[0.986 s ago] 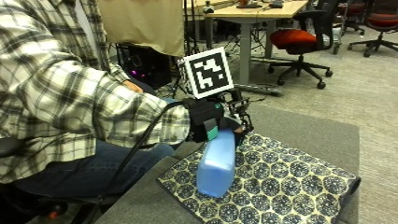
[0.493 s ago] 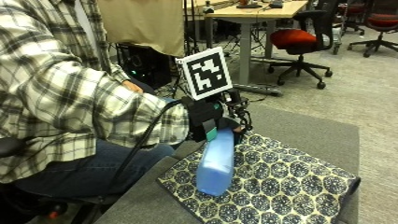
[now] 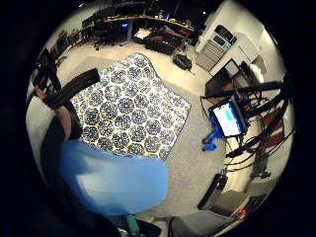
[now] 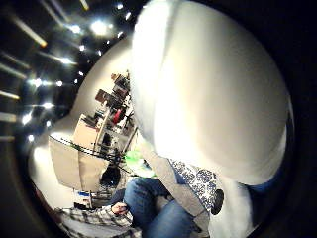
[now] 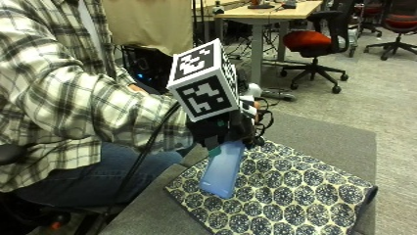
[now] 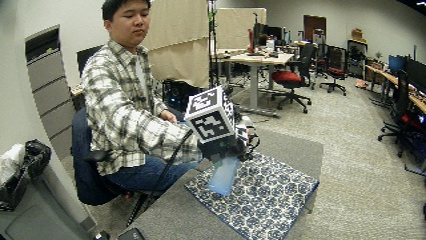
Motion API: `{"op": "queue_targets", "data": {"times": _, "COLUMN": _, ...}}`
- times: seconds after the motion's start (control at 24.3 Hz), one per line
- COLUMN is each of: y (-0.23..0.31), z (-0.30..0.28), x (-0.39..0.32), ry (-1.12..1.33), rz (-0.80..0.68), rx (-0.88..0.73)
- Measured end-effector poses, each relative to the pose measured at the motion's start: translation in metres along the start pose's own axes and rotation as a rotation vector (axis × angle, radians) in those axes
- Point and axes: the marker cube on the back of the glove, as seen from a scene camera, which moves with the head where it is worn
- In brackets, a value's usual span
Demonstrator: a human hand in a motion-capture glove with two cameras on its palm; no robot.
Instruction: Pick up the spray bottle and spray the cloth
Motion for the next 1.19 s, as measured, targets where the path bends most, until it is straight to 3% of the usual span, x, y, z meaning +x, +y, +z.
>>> {"op": "queue_targets", "data": {"times": 0.25, "y": 0.002, "z": -0.016, "x": 0.009, "ry": -0.283, "rz": 0.158, "rx": 0.1}}
{"op": "queue_targets", "data": {"times": 0.45, "y": 0.001, "z": -0.029, "x": 0.001, "ry": -0.459, "rz": 0.193, "rx": 0.175}}
{"op": "queue_targets", "data": {"times": 0.78, "y": -0.015, "z": -0.031, "x": -0.043, "ry": -0.633, "rz": 0.09, "rx": 0.204}}
{"op": "queue_targets", "data": {"times": 1.19, "y": -0.057, "z": 0.032, "x": -0.129, "ry": -0.961, "rz": -0.108, "rx": 0.176}}
